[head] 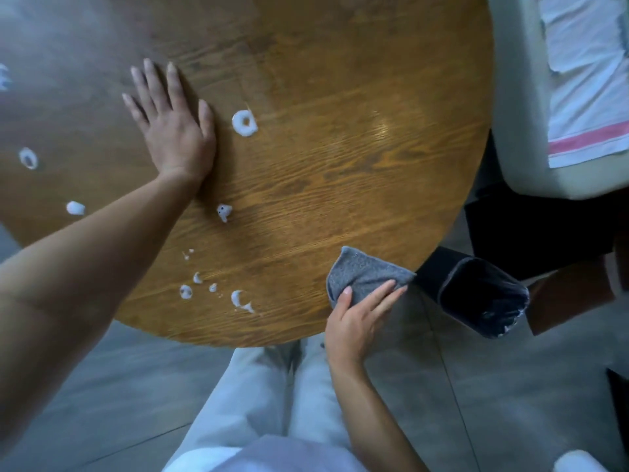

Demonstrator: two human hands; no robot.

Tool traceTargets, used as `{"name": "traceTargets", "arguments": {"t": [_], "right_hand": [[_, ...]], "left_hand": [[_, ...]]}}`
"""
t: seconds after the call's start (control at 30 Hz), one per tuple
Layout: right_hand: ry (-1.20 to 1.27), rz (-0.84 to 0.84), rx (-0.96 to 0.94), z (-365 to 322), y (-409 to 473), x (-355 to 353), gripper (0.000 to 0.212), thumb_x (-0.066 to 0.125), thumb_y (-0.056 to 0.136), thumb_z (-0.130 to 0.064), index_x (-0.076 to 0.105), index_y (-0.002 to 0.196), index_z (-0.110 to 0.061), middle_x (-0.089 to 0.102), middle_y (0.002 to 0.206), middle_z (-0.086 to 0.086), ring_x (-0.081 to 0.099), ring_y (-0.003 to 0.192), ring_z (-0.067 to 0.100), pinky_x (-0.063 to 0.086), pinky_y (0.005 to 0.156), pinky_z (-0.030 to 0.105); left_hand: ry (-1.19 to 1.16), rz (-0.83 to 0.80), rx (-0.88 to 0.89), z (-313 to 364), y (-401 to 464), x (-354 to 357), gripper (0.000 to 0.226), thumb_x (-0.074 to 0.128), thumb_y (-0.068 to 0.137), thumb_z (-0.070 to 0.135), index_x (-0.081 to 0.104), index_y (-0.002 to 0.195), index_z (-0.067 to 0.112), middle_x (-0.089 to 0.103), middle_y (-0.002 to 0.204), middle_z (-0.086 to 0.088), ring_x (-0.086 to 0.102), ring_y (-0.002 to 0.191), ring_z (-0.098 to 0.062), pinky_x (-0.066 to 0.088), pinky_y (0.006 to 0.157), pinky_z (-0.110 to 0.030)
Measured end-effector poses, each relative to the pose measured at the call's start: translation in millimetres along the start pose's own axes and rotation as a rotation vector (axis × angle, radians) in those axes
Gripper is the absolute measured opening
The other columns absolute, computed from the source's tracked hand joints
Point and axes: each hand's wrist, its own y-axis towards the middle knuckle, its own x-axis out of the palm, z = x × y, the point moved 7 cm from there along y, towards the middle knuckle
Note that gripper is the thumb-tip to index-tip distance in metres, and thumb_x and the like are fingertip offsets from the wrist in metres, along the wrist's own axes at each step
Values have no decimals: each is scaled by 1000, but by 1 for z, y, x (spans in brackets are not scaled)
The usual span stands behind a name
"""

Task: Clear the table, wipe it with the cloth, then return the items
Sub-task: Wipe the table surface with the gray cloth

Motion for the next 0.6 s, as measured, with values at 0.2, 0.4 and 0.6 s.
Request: {"name": "traceTargets", "arguments": {"t": [0.2,0.4,0.6], "right_hand": [[-147,84,-177,-3,49,-18,84,46,100,-42,19,156,15,10,165,38,25,150,51,22,124,54],[-175,206,-238,-36,120,-36,75,49,101,-34,26,155,13,18,164,35,19,155,48,16,127,56],[-149,106,-429,-70,9,14,69,47,102,-31,29,157,8,22,167,27,18,157,42,17,126,60]], "left_hand": [[-8,-10,99,-2,-8,2,73,31,104,49,19,163,8,5,172,-20,0,159,-40,-1,127,-59],[-3,-7,88,-4,-8,0,72,28,103,50,20,163,10,5,172,-19,0,159,-38,0,127,-59],[-24,-41,92,-4,-6,-3,71,26,104,51,20,163,11,5,172,-19,0,159,-39,0,127,-58]]}}
